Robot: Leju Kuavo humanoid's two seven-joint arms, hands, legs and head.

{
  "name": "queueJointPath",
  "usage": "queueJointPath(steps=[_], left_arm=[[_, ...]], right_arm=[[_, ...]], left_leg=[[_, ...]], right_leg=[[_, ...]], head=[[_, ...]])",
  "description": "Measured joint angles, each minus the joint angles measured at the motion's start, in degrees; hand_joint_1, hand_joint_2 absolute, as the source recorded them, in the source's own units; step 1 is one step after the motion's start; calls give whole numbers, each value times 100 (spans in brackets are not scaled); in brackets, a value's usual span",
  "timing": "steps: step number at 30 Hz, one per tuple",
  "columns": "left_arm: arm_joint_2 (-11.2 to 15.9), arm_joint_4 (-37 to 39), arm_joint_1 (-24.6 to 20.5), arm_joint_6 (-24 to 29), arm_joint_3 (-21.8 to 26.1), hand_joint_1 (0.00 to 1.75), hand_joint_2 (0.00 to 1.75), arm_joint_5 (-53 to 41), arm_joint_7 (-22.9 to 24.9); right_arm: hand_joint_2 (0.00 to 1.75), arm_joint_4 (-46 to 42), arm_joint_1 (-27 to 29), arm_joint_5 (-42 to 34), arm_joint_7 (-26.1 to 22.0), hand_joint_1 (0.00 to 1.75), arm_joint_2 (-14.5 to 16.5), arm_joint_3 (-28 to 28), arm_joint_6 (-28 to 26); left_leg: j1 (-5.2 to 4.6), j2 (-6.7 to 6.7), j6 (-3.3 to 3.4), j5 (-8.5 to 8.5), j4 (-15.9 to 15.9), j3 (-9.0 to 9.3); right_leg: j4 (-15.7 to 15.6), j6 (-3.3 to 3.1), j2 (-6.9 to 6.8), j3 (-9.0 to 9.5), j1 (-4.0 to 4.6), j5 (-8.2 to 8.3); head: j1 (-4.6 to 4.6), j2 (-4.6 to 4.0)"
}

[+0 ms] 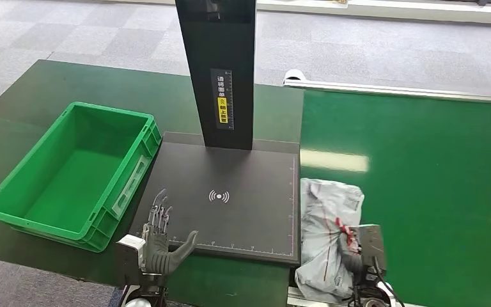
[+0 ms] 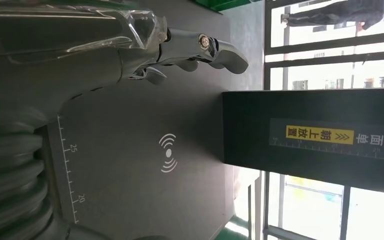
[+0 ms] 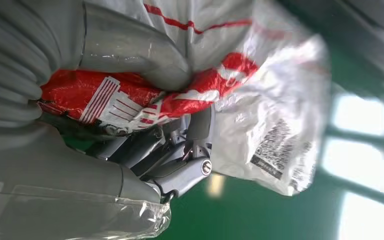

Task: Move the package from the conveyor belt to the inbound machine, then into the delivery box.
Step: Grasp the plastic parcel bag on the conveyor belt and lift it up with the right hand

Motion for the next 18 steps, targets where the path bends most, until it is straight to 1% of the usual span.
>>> queueJointPath(steps=[2, 3, 4, 6, 9, 14, 16, 18], left_arm=[[0, -34, 29, -26, 14, 0, 175, -2, -54], [-1, -40, 31, -48, 18, 0, 175, -7, -75], [-1, -40, 27, -69, 23, 0, 175, -12, -90], [-4, -39, 14, -105, 33, 0, 175, -28, -110], [-16, -39, -9, -144, 43, 0, 175, -56, -129], [-48, -53, -16, -213, 45, 0, 175, -108, -138], [-50, -77, -24, -232, 46, 0, 175, -124, -138], [-50, -99, -34, -253, 49, 0, 175, -140, -136]], right_arm=[[175, -693, 206, -748, -833, 175, 125, -269, -571], [175, -1102, 328, -1018, -1093, 175, 184, -411, -764], [175, -1501, 450, -1180, -1213, 175, 238, -541, -869], [175, -2175, 670, -1317, -1306, 175, 346, -760, -931], [175, -2756, 847, -1415, -1481, 175, 506, -973, -891], [175, -3289, 948, -1512, -1732, 175, 662, -1130, -833], [175, -3417, 950, -1585, -1697, 175, 672, -1126, -732], [175, -3482, 934, -1667, -1561, 175, 665, -1084, -550]], left_leg=[[-1, -2, 0, 0, 1, -1], [-1, -3, 0, -1, 0, -2], [-1, -1, 0, -2, 0, -3], [-1, 9, -2, -5, -2, -3], [0, 14, -2, -5, -2, 1], [0, 15, -1, -2, -2, 6], [0, 14, 0, -1, -2, 7], [0, 13, 0, -1, -2, 7]], right_leg=[[0, 0, -2, -3, -2, 0], [0, 1, -2, -4, -2, -1], [0, 1, 0, -4, -2, -1], [0, 0, 9, -6, -1, -1], [0, 0, 16, -7, 0, -1], [0, -1, 16, -1, 1, 1], [0, -1, 16, 2, 1, 1], [0, -1, 15, 4, 0, 1]], head=[[0, 0], [0, 0], [1, 0], [0, 0], [-1, 0], [-1, 0], [0, 0], [1, 1]])
